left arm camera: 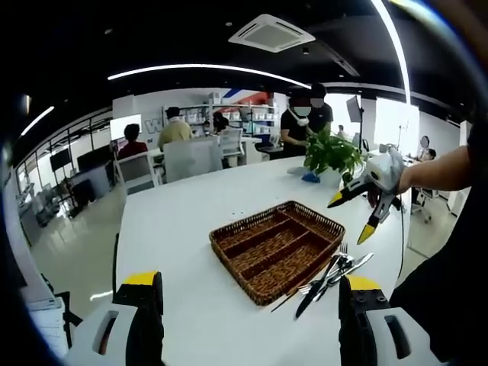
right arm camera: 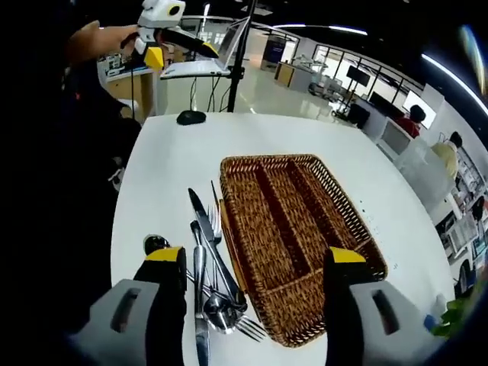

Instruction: Arrange the knives, forks, and spoons in their matching storage slots by inserting each utensil handle-first until every utensil is classified and aligned in the correct compartment

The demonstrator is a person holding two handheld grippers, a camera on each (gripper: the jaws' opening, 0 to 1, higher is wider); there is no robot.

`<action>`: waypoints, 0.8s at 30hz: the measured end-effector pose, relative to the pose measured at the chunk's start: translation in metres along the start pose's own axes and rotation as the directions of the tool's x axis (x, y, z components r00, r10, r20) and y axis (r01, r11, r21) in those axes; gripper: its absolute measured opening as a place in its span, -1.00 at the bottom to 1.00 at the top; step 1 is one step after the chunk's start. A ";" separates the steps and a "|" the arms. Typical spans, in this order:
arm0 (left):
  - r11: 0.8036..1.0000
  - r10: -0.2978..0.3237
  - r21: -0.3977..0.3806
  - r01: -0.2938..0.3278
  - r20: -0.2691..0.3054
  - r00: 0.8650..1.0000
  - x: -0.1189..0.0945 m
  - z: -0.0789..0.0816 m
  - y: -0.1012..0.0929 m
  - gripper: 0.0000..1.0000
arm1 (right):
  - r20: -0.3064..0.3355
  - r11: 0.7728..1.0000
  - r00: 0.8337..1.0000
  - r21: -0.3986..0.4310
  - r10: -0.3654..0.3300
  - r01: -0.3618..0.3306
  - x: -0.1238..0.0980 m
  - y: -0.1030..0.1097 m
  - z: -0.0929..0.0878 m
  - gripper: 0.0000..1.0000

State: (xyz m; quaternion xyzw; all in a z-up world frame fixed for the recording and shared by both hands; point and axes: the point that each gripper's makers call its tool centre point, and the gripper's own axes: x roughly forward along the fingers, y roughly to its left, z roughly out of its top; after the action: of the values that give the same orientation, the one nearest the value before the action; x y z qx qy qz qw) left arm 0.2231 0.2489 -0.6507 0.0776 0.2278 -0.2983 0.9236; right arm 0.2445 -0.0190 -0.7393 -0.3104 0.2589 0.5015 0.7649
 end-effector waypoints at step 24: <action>0.999 0.034 0.026 -0.034 -0.028 0.999 -0.018 -0.011 -0.001 1.00 | -0.049 0.980 0.983 -0.077 0.179 -0.183 0.047 0.038 -0.039 -0.13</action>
State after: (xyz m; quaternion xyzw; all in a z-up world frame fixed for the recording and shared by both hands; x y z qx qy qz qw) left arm 0.2061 0.2605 -0.6517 0.0976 0.2357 -0.2843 0.9242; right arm 0.2233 -0.0078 -0.8067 -0.3265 0.2814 0.5726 0.6974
